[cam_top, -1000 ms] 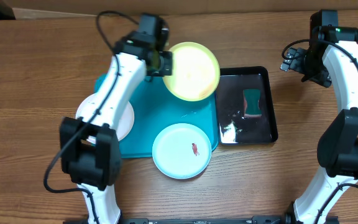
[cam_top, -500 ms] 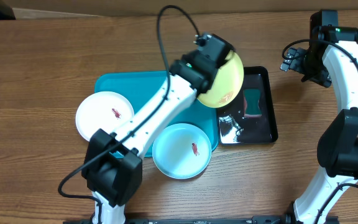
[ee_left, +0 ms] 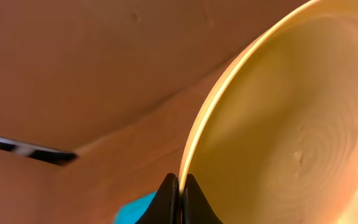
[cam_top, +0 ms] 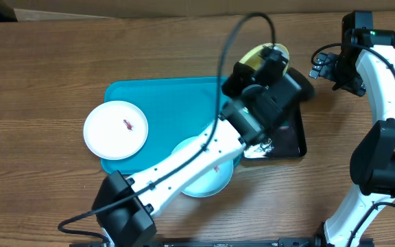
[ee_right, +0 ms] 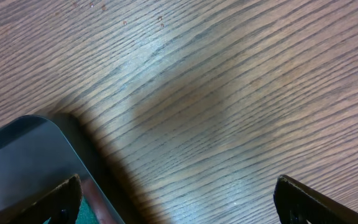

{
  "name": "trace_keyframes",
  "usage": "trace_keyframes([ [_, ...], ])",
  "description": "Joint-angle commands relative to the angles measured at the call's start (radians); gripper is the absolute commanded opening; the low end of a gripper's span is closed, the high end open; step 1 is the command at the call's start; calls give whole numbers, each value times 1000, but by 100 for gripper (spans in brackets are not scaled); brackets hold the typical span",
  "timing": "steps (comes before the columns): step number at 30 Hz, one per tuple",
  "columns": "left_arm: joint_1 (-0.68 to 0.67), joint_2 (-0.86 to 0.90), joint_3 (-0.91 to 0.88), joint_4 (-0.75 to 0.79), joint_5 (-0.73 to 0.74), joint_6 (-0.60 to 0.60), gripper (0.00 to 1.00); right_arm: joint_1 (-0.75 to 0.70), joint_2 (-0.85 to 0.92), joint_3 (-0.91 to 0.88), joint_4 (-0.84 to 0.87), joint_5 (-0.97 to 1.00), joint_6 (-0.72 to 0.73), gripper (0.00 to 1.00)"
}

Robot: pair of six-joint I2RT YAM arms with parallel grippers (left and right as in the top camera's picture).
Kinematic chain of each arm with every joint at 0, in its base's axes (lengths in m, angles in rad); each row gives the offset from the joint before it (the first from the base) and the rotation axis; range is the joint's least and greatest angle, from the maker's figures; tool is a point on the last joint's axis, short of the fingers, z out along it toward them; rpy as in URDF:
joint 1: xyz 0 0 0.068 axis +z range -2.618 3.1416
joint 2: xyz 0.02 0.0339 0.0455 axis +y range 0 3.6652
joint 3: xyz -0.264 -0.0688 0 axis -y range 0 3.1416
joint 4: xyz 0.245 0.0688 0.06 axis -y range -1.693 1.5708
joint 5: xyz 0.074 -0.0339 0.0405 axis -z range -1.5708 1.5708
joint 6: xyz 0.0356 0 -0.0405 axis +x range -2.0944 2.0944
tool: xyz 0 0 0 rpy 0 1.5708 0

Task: Clean dirty plates on tray and stack at the side
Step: 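Lift the yellow plate with the left gripper and swing it left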

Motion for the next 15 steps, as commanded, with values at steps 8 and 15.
trace_keyframes([
  [8,-64,-30,30,6,-211,43,4,-2,-27,6,3,8,7,100],
  [15,-64,-30,30,7,-211,59,4,-2,-27,6,3,7,7,100],
])
